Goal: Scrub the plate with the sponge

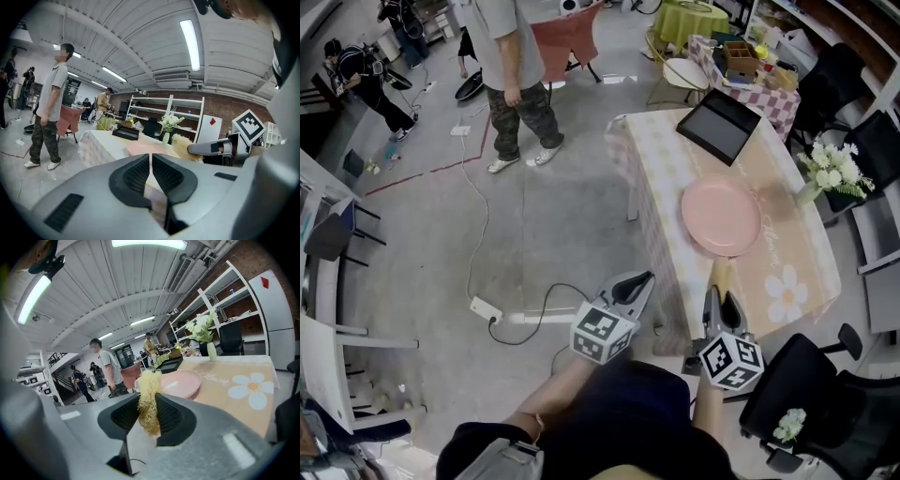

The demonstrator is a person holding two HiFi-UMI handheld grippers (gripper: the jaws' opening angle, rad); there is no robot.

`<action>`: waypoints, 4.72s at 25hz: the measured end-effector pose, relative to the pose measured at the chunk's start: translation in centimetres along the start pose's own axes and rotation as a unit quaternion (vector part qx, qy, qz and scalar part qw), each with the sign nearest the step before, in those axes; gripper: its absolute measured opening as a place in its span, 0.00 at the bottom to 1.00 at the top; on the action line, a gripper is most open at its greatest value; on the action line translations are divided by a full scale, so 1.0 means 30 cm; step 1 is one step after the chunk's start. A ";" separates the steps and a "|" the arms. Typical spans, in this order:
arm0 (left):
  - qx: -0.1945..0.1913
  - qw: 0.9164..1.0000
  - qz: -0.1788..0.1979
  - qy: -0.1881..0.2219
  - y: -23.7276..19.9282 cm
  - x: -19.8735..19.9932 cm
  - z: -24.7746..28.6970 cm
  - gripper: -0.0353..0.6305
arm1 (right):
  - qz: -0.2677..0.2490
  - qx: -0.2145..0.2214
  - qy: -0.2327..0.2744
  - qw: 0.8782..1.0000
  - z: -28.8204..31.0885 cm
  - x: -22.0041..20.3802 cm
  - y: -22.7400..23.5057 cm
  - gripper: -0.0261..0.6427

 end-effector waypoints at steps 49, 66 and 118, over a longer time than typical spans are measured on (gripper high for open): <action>-0.173 0.981 -0.011 -0.083 -0.491 0.260 0.661 0.09 | 0.056 -0.182 -0.007 0.982 0.514 0.235 0.082 0.18; -0.194 0.974 -0.030 -0.116 -0.607 0.237 0.797 0.09 | 0.047 -0.195 -0.035 0.979 0.703 0.264 0.105 0.17; -0.141 0.983 -0.043 -0.107 -0.686 0.176 0.914 0.09 | -0.072 -0.082 -0.173 0.979 1.067 0.095 0.032 0.16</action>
Point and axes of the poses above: the fingertips, and each gripper's own axes: z forward along the fingers, y to its right, x out of its top, the point moved 3 cm from there along -z, backward along the fingers, and after that the axes turned 13 degrees about -x, right-handed, at the moved point
